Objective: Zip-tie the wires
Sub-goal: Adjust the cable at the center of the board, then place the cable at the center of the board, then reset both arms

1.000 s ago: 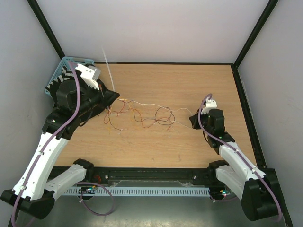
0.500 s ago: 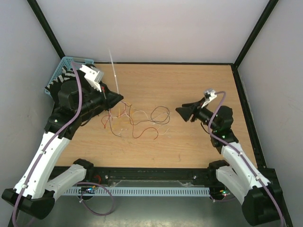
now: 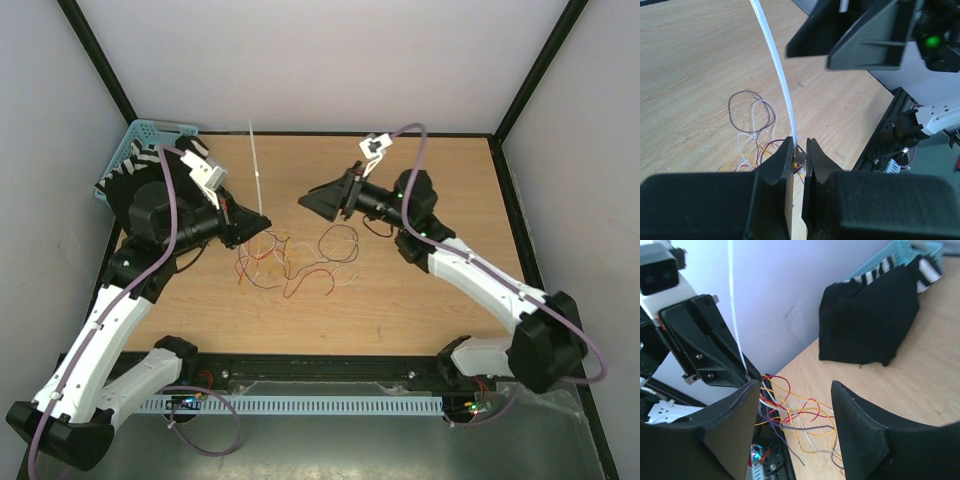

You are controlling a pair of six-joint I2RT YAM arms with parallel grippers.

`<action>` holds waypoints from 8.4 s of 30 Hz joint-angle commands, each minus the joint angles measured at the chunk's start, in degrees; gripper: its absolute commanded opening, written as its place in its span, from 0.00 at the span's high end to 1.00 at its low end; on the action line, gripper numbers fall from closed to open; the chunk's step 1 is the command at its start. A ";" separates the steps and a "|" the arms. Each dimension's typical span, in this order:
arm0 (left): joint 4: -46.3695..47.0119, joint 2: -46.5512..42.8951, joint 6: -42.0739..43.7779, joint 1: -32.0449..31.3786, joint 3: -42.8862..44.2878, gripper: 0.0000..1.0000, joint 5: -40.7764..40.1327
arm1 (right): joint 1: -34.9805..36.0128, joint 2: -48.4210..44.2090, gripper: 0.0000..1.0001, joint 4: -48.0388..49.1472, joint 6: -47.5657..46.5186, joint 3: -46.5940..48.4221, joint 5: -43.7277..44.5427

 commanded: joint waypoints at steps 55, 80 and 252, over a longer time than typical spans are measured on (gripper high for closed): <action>10.76 -3.82 -5.54 -5.80 -15.87 0.95 0.10 | 7.10 15.45 1.00 6.09 4.42 20.31 -5.20; 4.86 1.80 7.88 -5.19 -0.58 0.25 13.21 | -0.07 7.41 1.00 -10.24 0.82 16.96 -16.51; 62.36 39.29 20.51 18.95 -32.83 0.01 -37.86 | -21.56 13.82 0.01 44.67 -42.79 -44.30 48.35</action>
